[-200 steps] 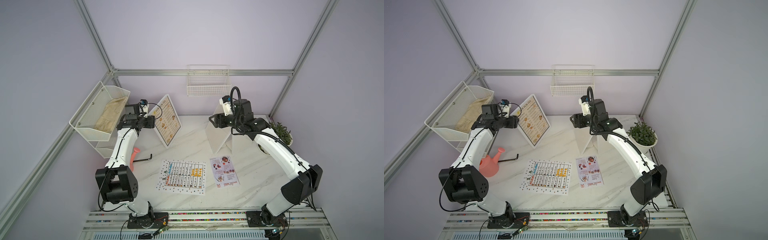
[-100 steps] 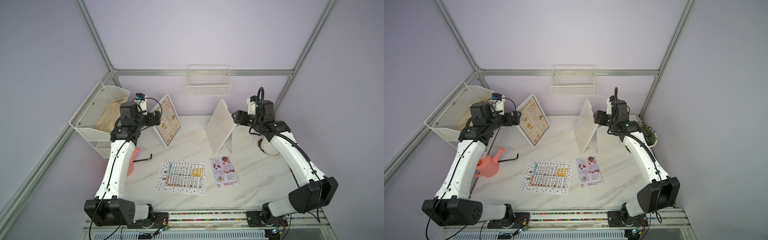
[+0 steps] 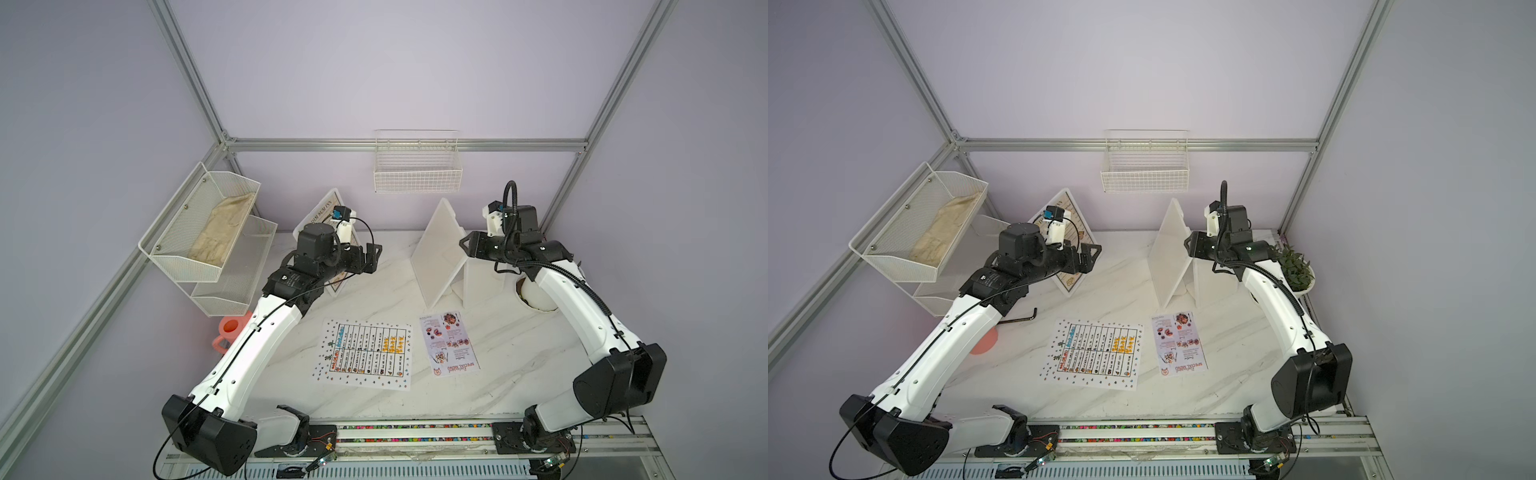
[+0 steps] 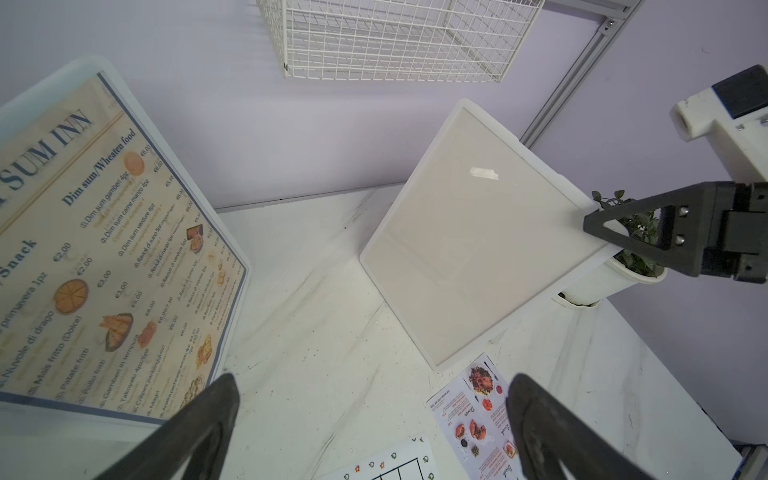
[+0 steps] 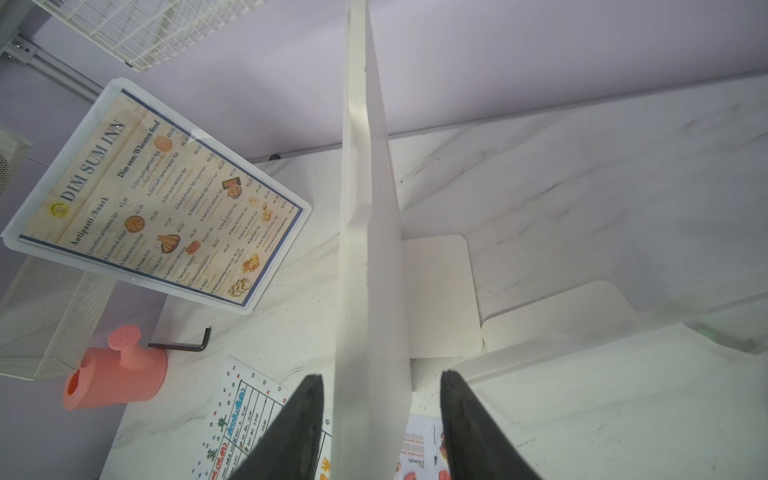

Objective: Insert the menus into the narrow rack
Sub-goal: Adjust the narrow rack at the center of the board.

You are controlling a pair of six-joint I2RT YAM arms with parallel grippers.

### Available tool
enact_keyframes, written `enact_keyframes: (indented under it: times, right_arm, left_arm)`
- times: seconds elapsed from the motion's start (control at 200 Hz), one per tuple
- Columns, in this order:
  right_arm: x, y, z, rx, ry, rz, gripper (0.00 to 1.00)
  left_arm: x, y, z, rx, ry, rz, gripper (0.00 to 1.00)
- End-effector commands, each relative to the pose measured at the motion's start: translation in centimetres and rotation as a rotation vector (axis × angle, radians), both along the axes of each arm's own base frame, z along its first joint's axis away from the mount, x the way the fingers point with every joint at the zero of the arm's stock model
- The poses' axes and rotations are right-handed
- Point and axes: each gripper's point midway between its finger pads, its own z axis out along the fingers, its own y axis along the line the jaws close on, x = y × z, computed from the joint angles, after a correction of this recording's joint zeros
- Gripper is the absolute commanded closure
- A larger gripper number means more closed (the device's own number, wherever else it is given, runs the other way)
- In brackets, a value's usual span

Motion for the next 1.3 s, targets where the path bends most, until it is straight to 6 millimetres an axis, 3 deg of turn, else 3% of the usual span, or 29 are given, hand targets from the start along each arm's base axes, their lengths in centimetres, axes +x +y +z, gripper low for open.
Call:
enact_keyframes:
  times: [0.0, 0.255, 0.505, 0.92, 1.09, 1.295]
  right_arm:
    - [-0.5, 1.1, -0.6, -0.041, 0.011, 0.064, 0.58]
    - [-1.3, 3.2, -0.9, -0.06, -0.001, 0.174, 0.75]
    - [-2.2, 5.5, -0.4, 0.001, -0.016, 0.294, 0.84]
    - [-4.9, 12.3, -0.8, -0.012, -0.05, 0.579, 0.82]
    - [-3.3, 11.3, -1.9, -0.074, -0.045, 0.476, 0.67]
    - [-0.6, 7.3, -3.8, -0.179, -0.038, 0.244, 0.53]
  left_arm:
    - [0.6, -0.3, 0.3, -0.087, -0.023, 0.031, 0.0]
    - [0.1, 0.0, 0.0, -0.079, -0.038, 0.028, 0.0]
    - [-0.1, -0.1, 0.1, -0.085, -0.035, 0.021, 0.0]
    - [0.0, 0.3, -0.5, -0.07, -0.023, 0.04, 0.0]
    - [-0.2, 0.7, -0.9, -0.061, -0.02, 0.054, 0.0]
    - [-0.4, 1.6, -1.9, -0.04, 0.003, 0.093, 0.0]
